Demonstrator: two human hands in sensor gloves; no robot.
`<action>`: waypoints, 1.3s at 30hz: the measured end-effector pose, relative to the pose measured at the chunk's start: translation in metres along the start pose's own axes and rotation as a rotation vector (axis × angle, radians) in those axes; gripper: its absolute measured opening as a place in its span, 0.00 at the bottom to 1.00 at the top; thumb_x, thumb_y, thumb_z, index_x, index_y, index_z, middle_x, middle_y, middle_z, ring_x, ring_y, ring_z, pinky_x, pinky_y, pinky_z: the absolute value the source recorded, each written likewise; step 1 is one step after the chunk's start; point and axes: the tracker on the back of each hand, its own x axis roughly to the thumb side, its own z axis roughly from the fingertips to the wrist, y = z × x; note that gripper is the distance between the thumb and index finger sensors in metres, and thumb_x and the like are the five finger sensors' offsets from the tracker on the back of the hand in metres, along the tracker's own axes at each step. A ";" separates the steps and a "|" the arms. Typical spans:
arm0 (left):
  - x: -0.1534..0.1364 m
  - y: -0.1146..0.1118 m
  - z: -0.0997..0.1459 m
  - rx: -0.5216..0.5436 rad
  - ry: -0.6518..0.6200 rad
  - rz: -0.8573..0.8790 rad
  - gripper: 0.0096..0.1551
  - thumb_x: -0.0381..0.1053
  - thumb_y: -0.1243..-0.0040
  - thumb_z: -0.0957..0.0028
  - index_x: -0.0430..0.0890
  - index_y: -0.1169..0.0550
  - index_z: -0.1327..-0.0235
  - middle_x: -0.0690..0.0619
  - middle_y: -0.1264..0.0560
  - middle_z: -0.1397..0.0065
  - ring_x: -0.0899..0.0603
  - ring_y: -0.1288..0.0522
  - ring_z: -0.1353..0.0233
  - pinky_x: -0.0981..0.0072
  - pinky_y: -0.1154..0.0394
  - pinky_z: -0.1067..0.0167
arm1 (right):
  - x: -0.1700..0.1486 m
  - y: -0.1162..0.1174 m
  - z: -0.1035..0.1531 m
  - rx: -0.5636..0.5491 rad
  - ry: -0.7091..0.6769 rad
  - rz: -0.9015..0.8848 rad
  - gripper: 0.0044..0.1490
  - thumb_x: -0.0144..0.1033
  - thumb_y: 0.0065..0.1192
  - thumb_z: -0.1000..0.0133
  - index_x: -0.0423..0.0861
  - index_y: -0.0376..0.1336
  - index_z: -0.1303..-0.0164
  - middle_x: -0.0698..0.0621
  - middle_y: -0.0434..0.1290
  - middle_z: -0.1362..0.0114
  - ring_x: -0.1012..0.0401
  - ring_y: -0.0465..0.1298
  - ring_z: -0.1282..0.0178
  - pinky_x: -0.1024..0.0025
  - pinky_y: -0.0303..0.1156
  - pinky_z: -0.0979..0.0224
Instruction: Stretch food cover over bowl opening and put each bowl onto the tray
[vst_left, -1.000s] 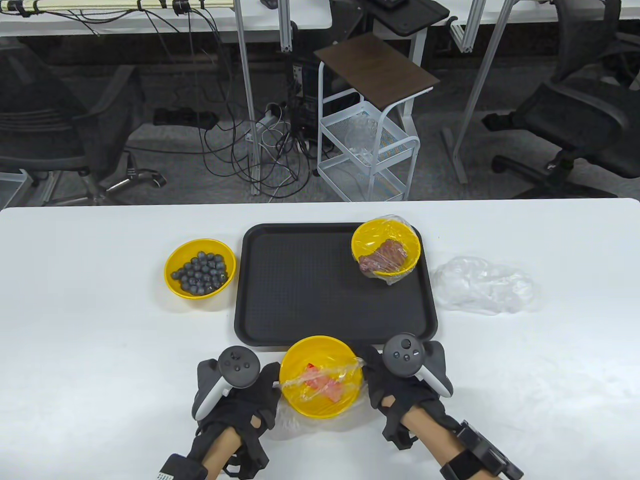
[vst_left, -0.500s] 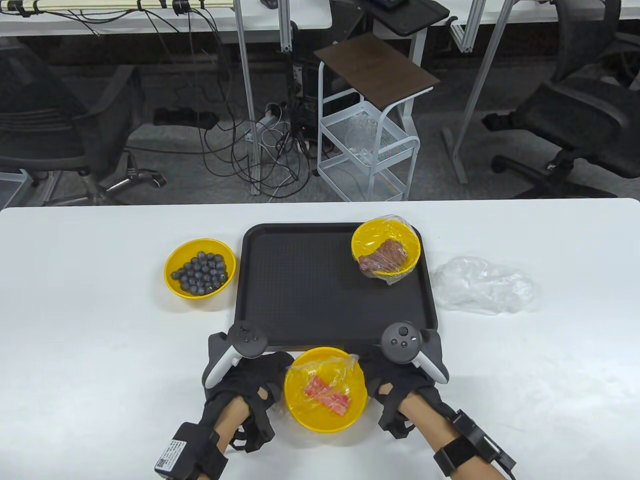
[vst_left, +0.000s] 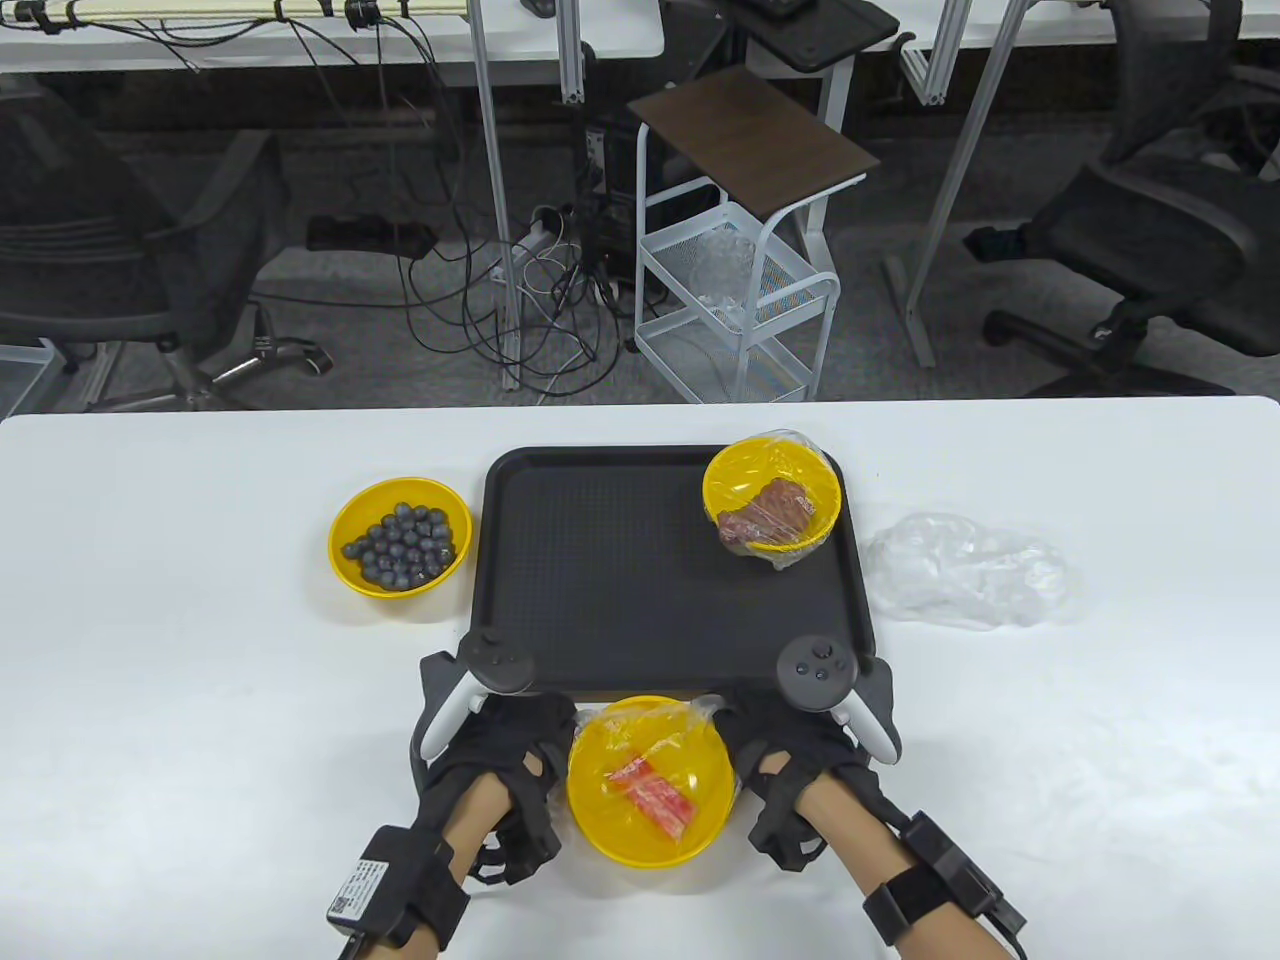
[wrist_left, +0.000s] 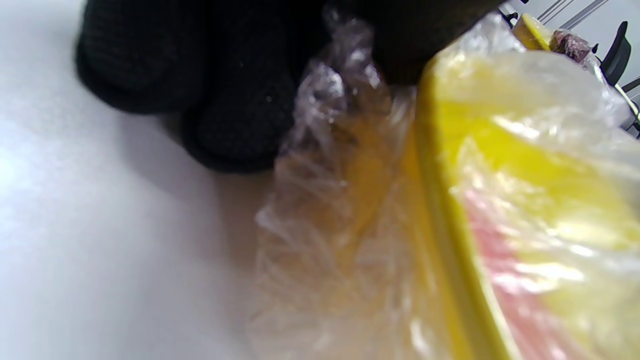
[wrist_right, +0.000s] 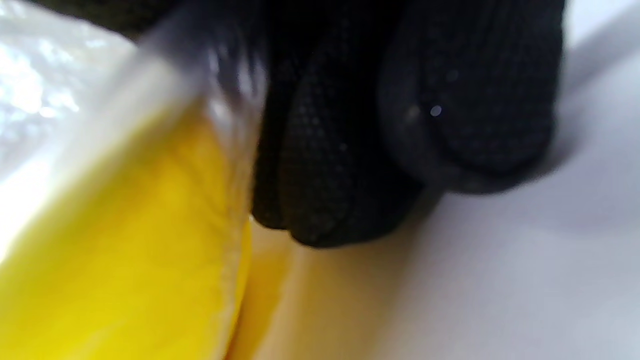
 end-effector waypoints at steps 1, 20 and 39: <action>0.000 0.000 0.000 0.000 0.007 -0.002 0.24 0.56 0.39 0.47 0.49 0.18 0.40 0.53 0.11 0.52 0.40 0.12 0.57 0.51 0.15 0.56 | 0.000 0.000 0.000 -0.003 0.006 0.000 0.30 0.39 0.65 0.47 0.37 0.73 0.39 0.48 0.88 0.54 0.55 0.90 0.68 0.64 0.86 0.68; -0.001 -0.006 0.007 0.113 0.167 -0.052 0.25 0.68 0.35 0.49 0.51 0.13 0.54 0.55 0.09 0.65 0.42 0.11 0.67 0.53 0.14 0.65 | -0.006 0.002 0.009 -0.088 0.139 -0.027 0.30 0.46 0.67 0.47 0.34 0.77 0.50 0.52 0.90 0.63 0.58 0.91 0.77 0.69 0.86 0.76; -0.010 0.008 0.042 0.180 0.066 0.000 0.32 0.59 0.35 0.47 0.58 0.24 0.26 0.48 0.18 0.32 0.38 0.14 0.41 0.50 0.15 0.50 | -0.011 -0.046 0.047 -0.093 0.177 0.021 0.51 0.54 0.67 0.48 0.35 0.59 0.23 0.35 0.75 0.31 0.43 0.85 0.50 0.55 0.84 0.56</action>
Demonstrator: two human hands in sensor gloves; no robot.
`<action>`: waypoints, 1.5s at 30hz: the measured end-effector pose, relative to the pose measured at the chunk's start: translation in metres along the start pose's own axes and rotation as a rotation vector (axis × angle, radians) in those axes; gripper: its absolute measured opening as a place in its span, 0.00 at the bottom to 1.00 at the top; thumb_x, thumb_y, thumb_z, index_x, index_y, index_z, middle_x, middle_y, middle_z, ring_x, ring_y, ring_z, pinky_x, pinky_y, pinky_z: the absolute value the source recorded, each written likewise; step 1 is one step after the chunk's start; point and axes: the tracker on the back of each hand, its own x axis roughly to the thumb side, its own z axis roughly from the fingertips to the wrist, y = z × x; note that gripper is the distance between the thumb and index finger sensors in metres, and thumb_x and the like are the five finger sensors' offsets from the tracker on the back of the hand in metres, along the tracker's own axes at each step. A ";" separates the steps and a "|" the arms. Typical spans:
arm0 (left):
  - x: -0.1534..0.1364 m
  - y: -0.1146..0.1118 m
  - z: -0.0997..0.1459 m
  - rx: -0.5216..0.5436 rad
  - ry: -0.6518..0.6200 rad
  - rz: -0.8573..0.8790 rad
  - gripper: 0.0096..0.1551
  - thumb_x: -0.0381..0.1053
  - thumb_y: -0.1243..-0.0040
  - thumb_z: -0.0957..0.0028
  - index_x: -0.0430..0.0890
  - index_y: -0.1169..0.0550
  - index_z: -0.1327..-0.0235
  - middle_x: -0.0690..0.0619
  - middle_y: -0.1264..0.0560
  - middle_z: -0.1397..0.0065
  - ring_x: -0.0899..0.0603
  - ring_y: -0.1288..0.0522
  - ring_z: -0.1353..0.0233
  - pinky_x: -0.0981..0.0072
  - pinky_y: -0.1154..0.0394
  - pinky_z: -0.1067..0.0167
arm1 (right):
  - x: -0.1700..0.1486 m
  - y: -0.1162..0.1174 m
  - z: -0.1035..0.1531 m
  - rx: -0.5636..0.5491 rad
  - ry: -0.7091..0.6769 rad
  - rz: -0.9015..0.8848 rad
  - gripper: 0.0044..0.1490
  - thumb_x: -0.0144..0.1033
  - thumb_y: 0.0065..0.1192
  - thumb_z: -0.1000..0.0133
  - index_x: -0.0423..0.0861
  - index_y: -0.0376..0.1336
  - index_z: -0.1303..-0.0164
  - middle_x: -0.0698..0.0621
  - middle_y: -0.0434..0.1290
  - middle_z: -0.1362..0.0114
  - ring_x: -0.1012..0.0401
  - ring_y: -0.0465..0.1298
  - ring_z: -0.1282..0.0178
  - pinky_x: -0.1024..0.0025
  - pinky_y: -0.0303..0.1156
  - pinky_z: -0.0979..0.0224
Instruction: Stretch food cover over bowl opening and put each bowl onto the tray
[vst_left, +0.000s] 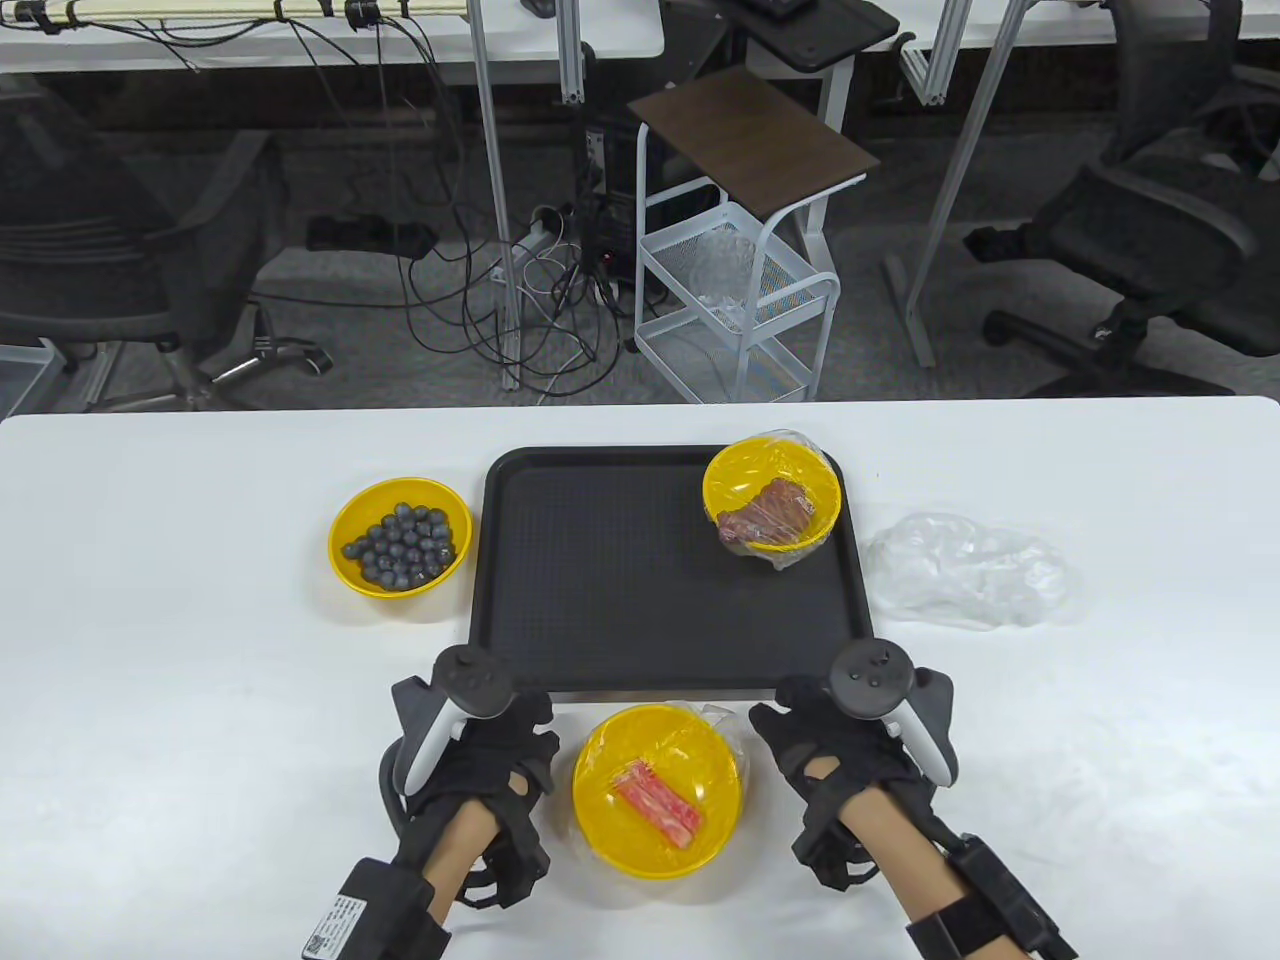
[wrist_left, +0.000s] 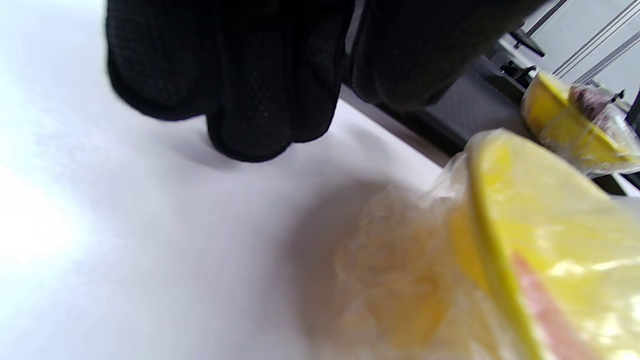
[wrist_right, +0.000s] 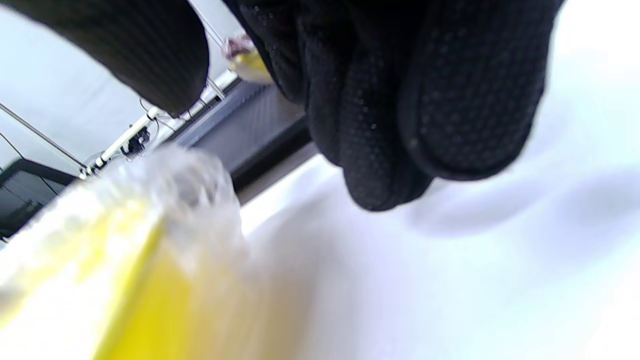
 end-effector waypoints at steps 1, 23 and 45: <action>0.001 0.000 0.004 0.002 -0.017 0.023 0.34 0.62 0.37 0.47 0.56 0.24 0.26 0.47 0.17 0.33 0.37 0.13 0.42 0.50 0.15 0.51 | -0.002 -0.006 0.003 -0.028 -0.008 -0.023 0.51 0.54 0.67 0.48 0.36 0.58 0.22 0.34 0.74 0.30 0.41 0.85 0.48 0.53 0.83 0.55; 0.040 -0.003 0.005 -0.087 -0.088 0.140 0.29 0.51 0.32 0.48 0.38 0.20 0.37 0.41 0.09 0.50 0.41 0.05 0.66 0.60 0.08 0.72 | -0.033 -0.026 0.025 -0.138 -0.036 0.296 0.59 0.72 0.51 0.47 0.51 0.42 0.12 0.38 0.35 0.13 0.23 0.41 0.20 0.22 0.53 0.31; 0.039 0.086 -0.120 0.206 0.084 0.315 0.31 0.53 0.30 0.48 0.39 0.21 0.36 0.43 0.08 0.52 0.45 0.03 0.66 0.62 0.07 0.71 | -0.032 -0.016 0.023 -0.121 -0.024 0.407 0.59 0.73 0.49 0.47 0.53 0.39 0.12 0.39 0.32 0.13 0.25 0.35 0.20 0.21 0.47 0.30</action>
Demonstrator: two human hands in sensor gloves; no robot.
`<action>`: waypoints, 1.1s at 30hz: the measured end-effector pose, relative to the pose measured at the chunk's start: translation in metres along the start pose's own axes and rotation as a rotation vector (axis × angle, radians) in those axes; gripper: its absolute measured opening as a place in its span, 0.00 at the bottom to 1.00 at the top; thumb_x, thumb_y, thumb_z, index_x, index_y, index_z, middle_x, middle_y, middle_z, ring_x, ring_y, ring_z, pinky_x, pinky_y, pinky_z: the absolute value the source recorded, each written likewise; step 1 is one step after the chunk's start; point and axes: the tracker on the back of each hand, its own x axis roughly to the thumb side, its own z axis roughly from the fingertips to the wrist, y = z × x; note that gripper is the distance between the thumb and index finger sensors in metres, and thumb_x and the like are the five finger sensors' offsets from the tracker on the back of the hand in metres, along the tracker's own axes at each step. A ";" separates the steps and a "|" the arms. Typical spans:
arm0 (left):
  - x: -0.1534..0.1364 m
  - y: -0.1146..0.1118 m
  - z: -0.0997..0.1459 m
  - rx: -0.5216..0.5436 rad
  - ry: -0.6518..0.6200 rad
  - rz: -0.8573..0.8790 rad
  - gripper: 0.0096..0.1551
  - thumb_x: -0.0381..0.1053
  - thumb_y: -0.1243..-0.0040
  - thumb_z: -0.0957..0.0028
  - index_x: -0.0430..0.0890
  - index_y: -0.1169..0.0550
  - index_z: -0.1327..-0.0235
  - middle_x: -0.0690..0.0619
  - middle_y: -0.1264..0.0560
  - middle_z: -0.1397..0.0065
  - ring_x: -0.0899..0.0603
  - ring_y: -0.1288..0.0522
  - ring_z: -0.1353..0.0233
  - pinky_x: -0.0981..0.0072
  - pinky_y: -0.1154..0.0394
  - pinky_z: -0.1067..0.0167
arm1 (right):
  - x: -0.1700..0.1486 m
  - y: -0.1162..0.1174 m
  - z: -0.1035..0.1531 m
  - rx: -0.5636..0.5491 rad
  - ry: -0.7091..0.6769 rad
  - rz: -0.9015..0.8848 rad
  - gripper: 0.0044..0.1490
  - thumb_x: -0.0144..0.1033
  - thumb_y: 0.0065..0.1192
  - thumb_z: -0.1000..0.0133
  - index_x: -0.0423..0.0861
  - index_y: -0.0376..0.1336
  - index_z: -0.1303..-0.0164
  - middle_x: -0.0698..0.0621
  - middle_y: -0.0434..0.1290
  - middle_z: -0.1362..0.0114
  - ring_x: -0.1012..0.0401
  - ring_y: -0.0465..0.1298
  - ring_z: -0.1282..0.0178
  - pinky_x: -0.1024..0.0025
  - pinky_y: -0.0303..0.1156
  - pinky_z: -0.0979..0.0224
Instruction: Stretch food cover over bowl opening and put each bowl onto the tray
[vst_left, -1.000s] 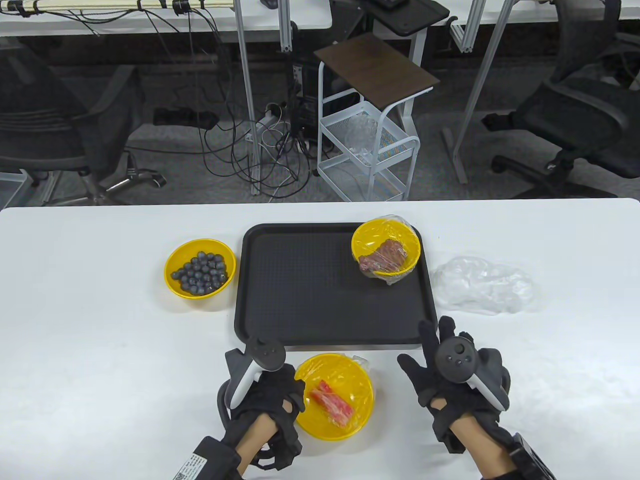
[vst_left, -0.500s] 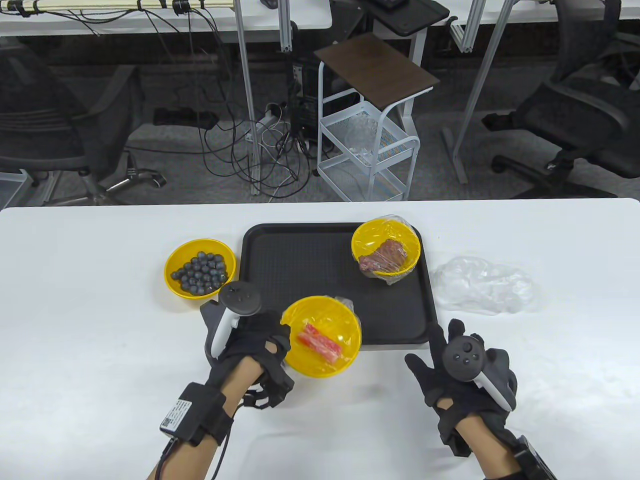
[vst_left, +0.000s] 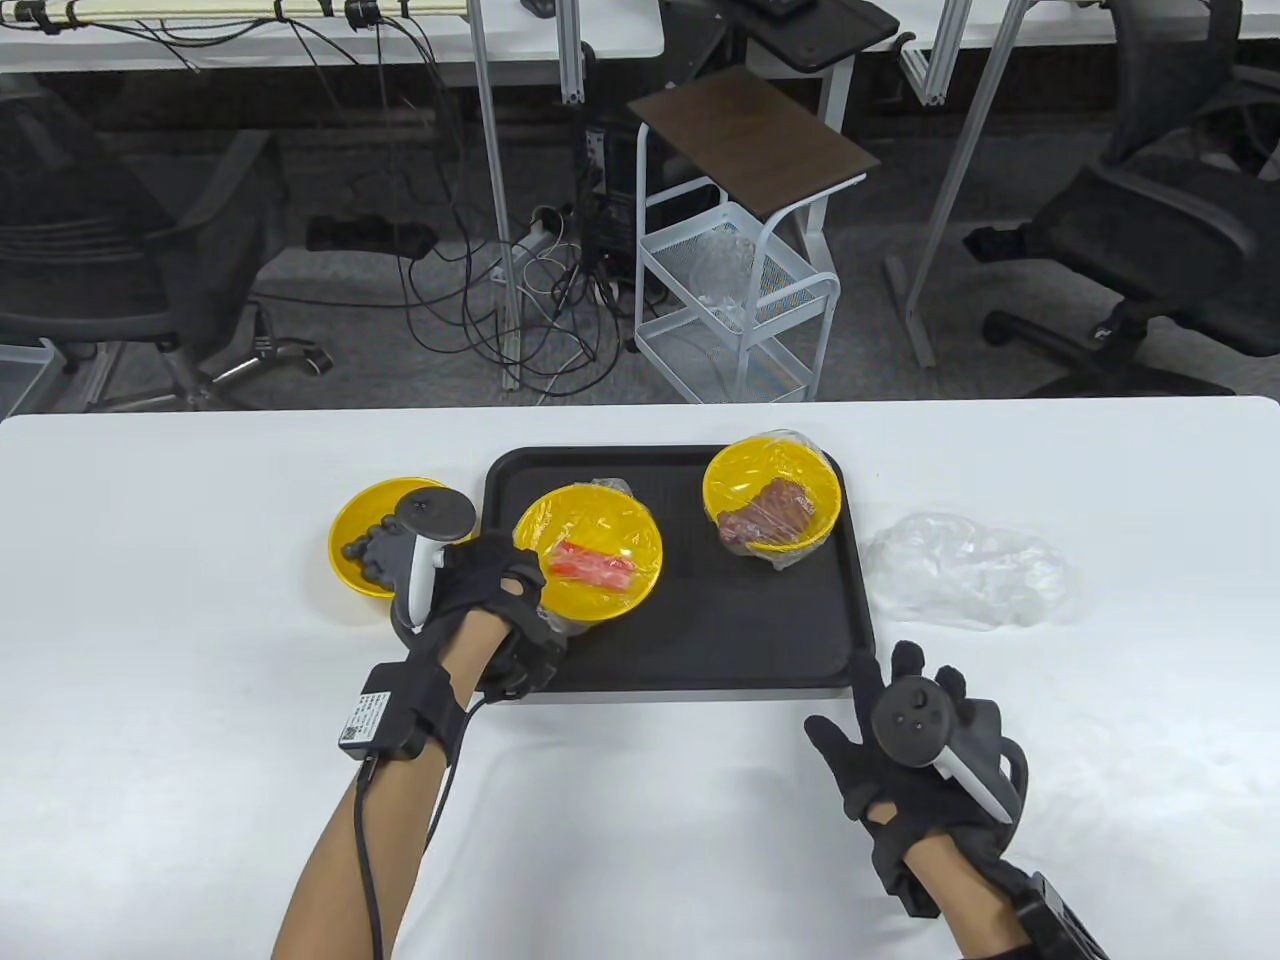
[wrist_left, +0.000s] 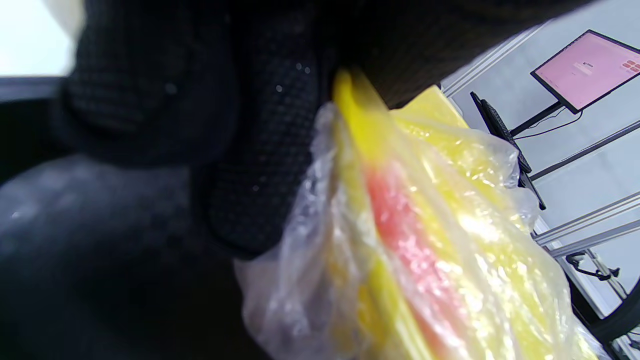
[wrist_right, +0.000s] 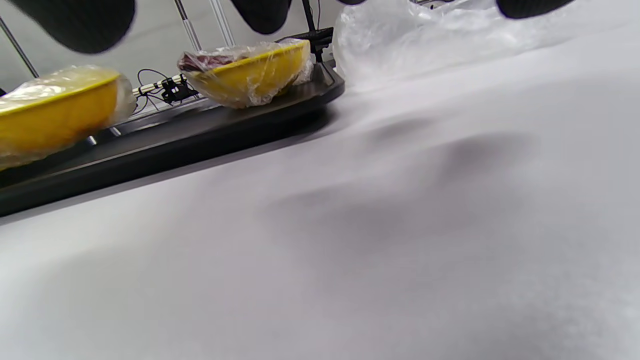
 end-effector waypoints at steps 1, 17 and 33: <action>0.000 0.001 -0.002 0.009 0.001 -0.004 0.31 0.53 0.30 0.48 0.39 0.21 0.36 0.43 0.08 0.52 0.45 0.03 0.66 0.62 0.07 0.71 | 0.002 0.000 0.001 0.001 -0.008 0.018 0.59 0.73 0.49 0.47 0.53 0.39 0.12 0.39 0.32 0.13 0.25 0.35 0.20 0.21 0.46 0.30; -0.016 0.002 -0.043 0.074 0.065 0.063 0.32 0.55 0.30 0.48 0.38 0.21 0.36 0.45 0.07 0.54 0.45 0.03 0.67 0.63 0.06 0.72 | 0.032 0.011 0.008 0.027 -0.103 0.115 0.59 0.73 0.47 0.47 0.53 0.39 0.12 0.39 0.31 0.13 0.26 0.33 0.20 0.21 0.44 0.30; 0.001 0.042 0.003 0.110 -0.020 0.104 0.40 0.65 0.31 0.50 0.41 0.22 0.32 0.42 0.10 0.42 0.39 0.04 0.58 0.56 0.08 0.66 | 0.030 0.006 0.012 0.010 -0.110 0.102 0.59 0.73 0.47 0.47 0.52 0.40 0.12 0.39 0.32 0.13 0.27 0.32 0.20 0.21 0.42 0.30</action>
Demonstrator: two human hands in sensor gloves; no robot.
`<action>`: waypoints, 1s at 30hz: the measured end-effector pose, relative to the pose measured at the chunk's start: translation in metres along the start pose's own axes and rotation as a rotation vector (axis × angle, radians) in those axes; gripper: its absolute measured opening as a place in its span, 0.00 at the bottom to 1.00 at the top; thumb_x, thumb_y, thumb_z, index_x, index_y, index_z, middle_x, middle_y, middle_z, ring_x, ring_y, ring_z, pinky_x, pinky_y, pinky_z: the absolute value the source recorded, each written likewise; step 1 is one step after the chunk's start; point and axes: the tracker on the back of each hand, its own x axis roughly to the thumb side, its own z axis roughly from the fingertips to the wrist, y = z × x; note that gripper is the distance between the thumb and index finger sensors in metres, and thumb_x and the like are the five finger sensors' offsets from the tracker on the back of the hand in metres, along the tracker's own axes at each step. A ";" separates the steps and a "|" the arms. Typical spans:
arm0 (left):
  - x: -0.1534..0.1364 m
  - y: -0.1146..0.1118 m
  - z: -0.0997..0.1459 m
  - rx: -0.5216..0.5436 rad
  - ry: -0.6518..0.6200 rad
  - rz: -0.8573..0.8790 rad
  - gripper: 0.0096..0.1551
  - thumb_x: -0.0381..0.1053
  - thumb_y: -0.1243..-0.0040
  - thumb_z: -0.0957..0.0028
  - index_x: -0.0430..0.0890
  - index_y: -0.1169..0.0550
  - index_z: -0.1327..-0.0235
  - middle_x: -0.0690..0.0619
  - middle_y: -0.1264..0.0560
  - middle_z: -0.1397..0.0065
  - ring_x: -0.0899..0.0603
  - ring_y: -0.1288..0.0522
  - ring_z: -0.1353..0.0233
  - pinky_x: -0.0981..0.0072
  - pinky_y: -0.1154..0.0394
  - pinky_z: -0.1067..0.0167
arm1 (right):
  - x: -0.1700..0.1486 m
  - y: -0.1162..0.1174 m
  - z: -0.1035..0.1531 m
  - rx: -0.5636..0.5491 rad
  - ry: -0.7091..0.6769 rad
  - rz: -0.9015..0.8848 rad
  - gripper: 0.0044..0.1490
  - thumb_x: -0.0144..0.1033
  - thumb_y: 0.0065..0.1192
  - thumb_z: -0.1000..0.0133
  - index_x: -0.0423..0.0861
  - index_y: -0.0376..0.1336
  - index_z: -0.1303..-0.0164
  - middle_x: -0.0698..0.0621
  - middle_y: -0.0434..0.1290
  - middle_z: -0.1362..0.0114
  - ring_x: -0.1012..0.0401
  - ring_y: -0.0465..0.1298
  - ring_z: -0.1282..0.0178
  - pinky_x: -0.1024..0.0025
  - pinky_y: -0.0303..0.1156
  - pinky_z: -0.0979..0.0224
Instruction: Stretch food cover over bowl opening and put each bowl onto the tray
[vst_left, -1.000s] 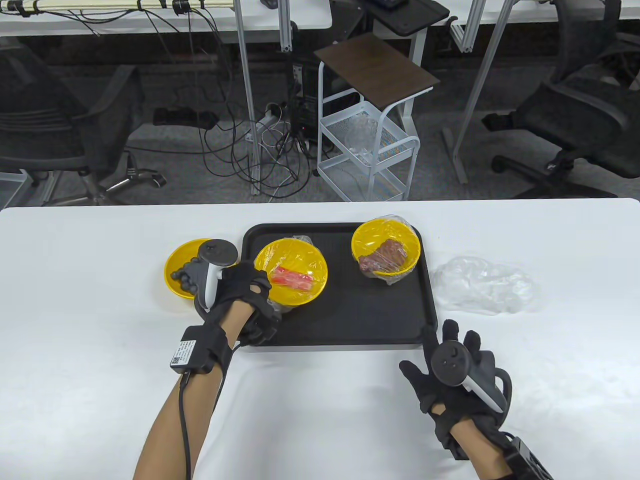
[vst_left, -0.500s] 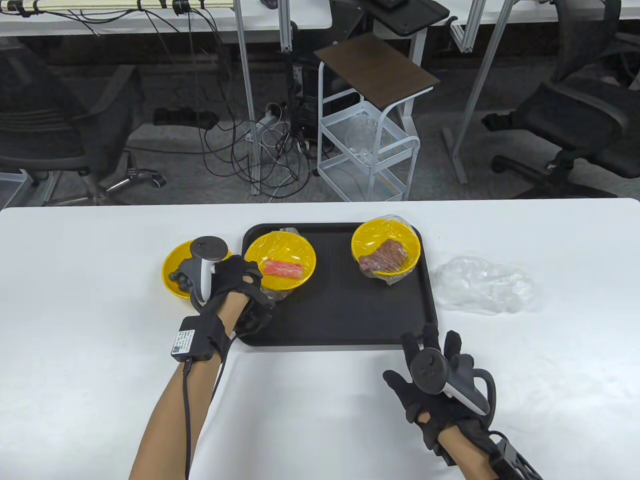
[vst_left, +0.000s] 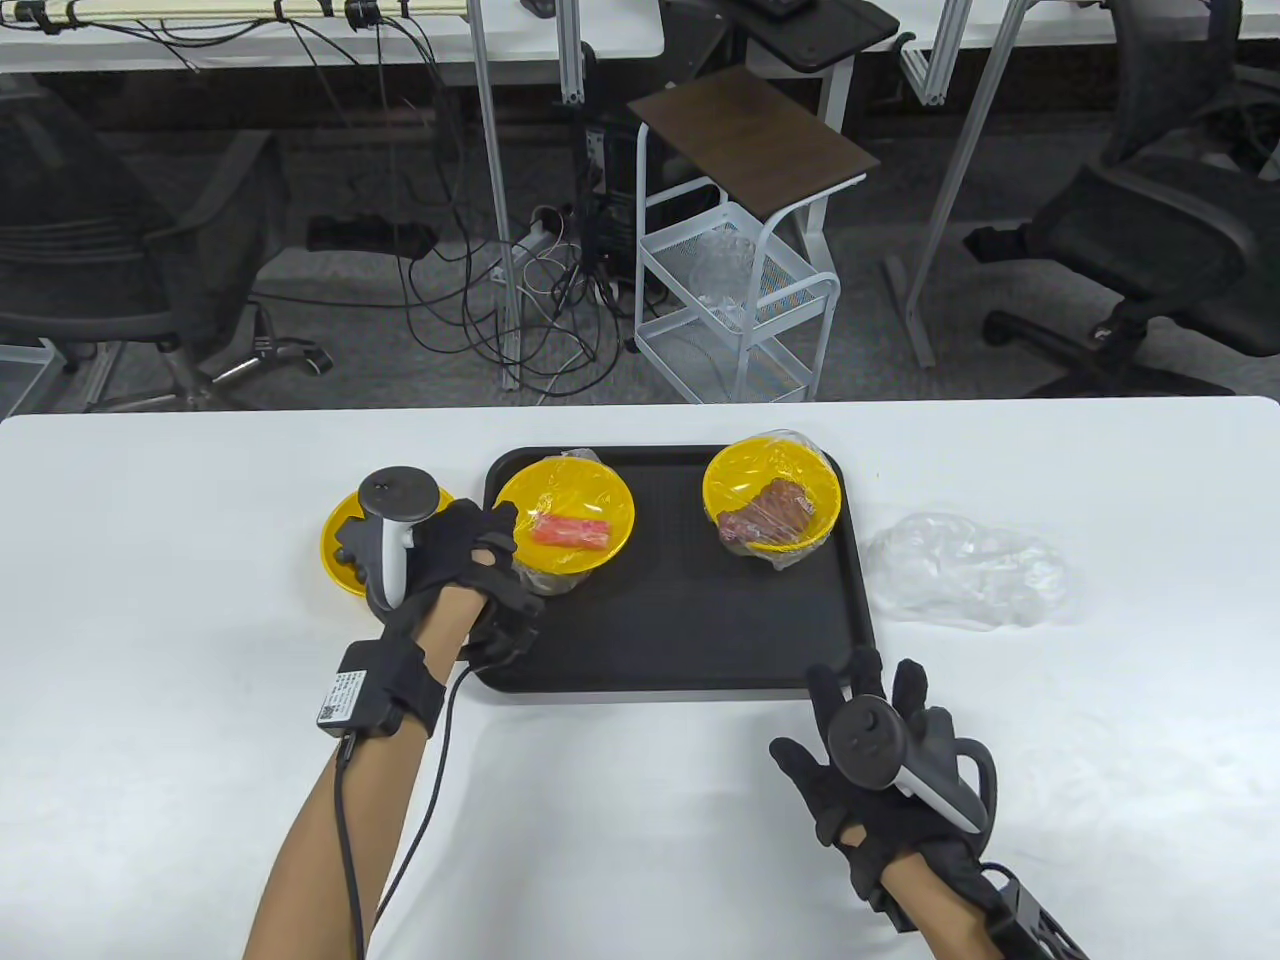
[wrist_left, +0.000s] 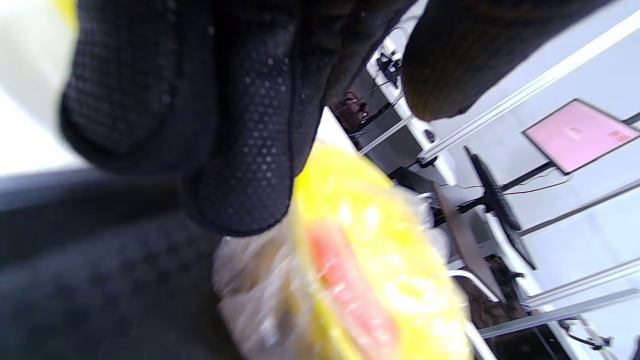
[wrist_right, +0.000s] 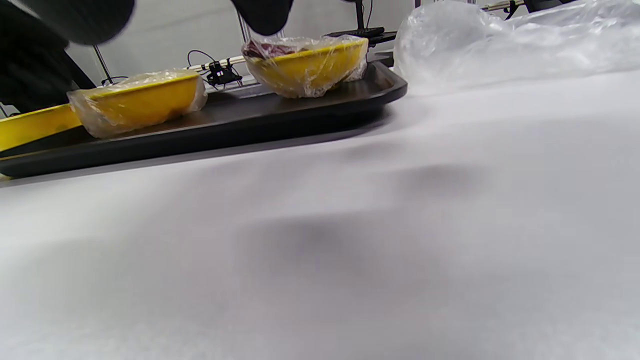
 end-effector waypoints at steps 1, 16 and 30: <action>0.003 0.009 0.005 0.007 -0.013 -0.005 0.40 0.66 0.32 0.50 0.43 0.22 0.32 0.43 0.10 0.41 0.39 0.05 0.58 0.57 0.09 0.65 | 0.001 0.000 0.000 0.000 -0.003 0.009 0.59 0.73 0.47 0.47 0.52 0.40 0.12 0.39 0.31 0.13 0.27 0.32 0.20 0.21 0.42 0.30; -0.074 0.106 -0.011 0.335 0.192 -0.391 0.40 0.71 0.39 0.50 0.52 0.25 0.26 0.48 0.15 0.40 0.41 0.11 0.56 0.55 0.14 0.60 | 0.005 -0.002 0.002 0.010 -0.031 0.021 0.59 0.73 0.47 0.47 0.53 0.39 0.12 0.40 0.30 0.13 0.28 0.29 0.20 0.21 0.40 0.31; -0.126 0.063 -0.048 0.120 0.335 -0.101 0.39 0.64 0.43 0.46 0.43 0.28 0.27 0.47 0.11 0.49 0.39 0.10 0.60 0.54 0.13 0.64 | 0.004 0.000 0.002 0.031 -0.030 0.007 0.59 0.73 0.46 0.47 0.53 0.38 0.12 0.39 0.30 0.13 0.28 0.29 0.20 0.21 0.40 0.31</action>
